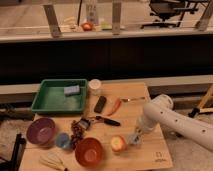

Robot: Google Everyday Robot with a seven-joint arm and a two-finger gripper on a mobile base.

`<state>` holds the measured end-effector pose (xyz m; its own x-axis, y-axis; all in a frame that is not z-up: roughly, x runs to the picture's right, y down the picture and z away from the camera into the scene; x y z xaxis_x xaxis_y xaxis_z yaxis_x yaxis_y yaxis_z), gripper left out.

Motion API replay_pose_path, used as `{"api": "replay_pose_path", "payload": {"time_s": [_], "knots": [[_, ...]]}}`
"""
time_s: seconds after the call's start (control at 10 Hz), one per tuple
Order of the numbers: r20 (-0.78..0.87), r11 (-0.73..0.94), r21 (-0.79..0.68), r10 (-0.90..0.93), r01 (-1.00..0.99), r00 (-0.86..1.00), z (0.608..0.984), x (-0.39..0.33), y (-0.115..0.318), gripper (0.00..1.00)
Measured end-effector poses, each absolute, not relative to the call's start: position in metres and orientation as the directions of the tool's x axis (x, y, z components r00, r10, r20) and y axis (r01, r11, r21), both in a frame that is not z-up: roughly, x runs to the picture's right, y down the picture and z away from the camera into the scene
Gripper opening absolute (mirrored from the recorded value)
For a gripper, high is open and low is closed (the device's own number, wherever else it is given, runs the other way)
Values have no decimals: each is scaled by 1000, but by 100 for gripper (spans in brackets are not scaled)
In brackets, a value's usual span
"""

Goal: Wipe table surface with towel

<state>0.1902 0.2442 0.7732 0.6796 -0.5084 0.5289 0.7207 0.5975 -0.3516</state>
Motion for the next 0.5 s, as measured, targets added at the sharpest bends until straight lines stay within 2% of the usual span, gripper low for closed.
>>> {"api": "replay_pose_path", "payload": {"time_s": [0.3,0.5], "knots": [[552,567,-376,-498,733,669,750,209,277,0],[531,569,-411,-486,712,694,747,233,282,0]]}}
